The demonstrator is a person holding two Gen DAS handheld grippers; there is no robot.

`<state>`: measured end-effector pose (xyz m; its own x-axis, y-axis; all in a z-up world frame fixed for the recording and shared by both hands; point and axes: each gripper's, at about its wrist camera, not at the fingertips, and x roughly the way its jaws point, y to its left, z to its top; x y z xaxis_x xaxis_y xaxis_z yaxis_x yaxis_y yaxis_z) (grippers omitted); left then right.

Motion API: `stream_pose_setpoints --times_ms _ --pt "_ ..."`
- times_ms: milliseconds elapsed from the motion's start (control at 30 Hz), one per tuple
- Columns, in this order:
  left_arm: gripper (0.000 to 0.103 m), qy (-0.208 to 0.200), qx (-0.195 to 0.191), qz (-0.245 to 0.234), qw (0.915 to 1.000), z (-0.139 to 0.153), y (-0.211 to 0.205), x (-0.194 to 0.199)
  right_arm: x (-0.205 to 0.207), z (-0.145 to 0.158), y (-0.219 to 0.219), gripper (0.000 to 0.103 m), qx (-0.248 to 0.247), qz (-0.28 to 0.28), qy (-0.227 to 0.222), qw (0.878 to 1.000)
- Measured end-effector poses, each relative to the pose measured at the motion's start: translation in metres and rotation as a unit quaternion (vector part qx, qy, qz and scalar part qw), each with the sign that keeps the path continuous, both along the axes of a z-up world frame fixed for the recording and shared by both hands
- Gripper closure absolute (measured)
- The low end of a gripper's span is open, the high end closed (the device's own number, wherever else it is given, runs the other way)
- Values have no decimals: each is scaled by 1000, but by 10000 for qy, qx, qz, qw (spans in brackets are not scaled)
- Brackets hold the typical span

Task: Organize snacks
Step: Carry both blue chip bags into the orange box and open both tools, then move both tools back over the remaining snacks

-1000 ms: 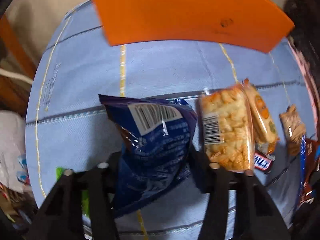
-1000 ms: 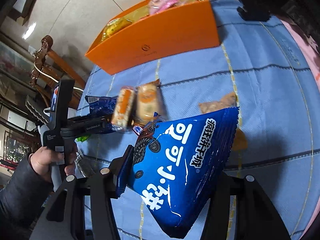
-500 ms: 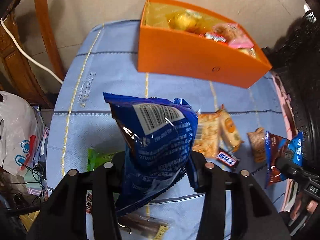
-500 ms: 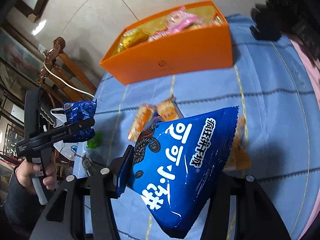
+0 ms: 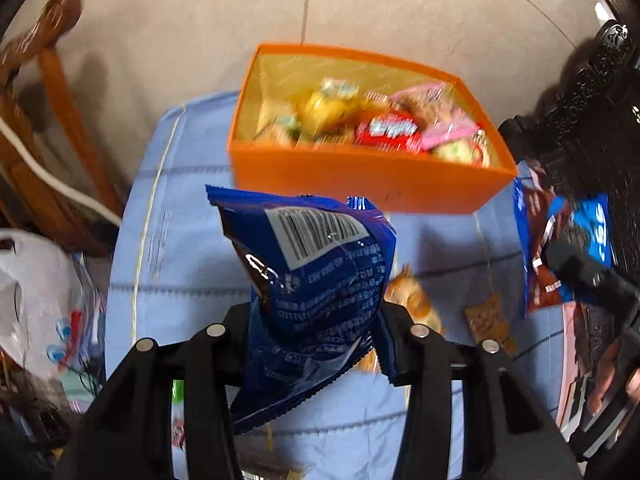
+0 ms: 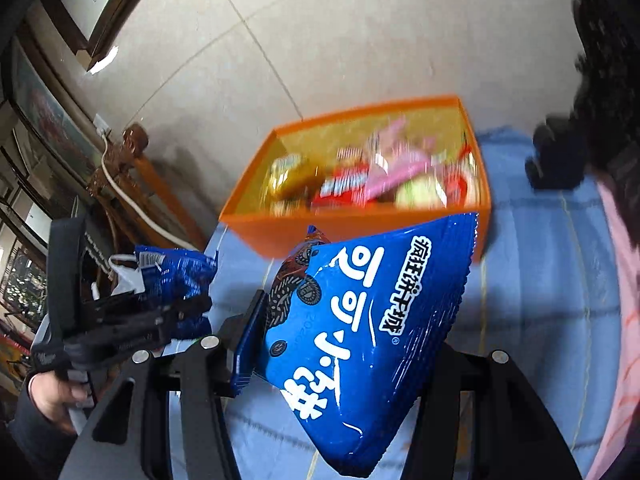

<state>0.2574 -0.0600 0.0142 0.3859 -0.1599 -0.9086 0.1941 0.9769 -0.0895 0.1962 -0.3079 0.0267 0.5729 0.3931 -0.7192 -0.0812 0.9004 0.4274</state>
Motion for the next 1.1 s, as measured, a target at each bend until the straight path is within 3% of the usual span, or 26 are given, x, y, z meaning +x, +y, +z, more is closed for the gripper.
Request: stream_pose_setpoints --times_ms 300,533,567,600,633,700,733,800,900,967,1100 --pt "58 -297 137 -94 9994 21 -43 92 100 13 -22 50 -200 -355 -241 9989" --pt "56 -337 100 83 9993 5 -63 159 156 -4 -26 50 -513 -605 -179 9967" --pt "52 -343 147 197 9991 0 -63 165 161 -9 -33 50 -557 -823 -144 9949" --pt "32 -341 276 317 9985 -5 -65 170 165 -13 -39 50 -582 -985 -121 9934" --pt "15 -436 444 391 9973 -8 -66 171 166 -16 -44 47 -636 -1093 -130 9919" --pt "7 -808 541 379 9945 -5 -67 163 162 -15 -50 37 -1379 -1405 -370 9797" --pt "5 -955 624 344 9929 -3 -69 160 159 -14 -51 38 -1519 -1425 -452 9770" --pt "5 -1131 888 191 9894 2 -75 157 149 -9 -60 37 -1648 -1613 -625 9710" --pt "5 -1250 1182 -33 9851 10 -82 152 137 0 -68 35 -1475 -1588 -734 9735" --pt "5 -1209 1117 -120 9863 17 -81 146 119 10 -66 33 -1391 -1476 -844 9756" --pt "5 -1197 978 -144 9879 32 -72 125 77 17 -59 17 -1158 -1226 -917 9814"
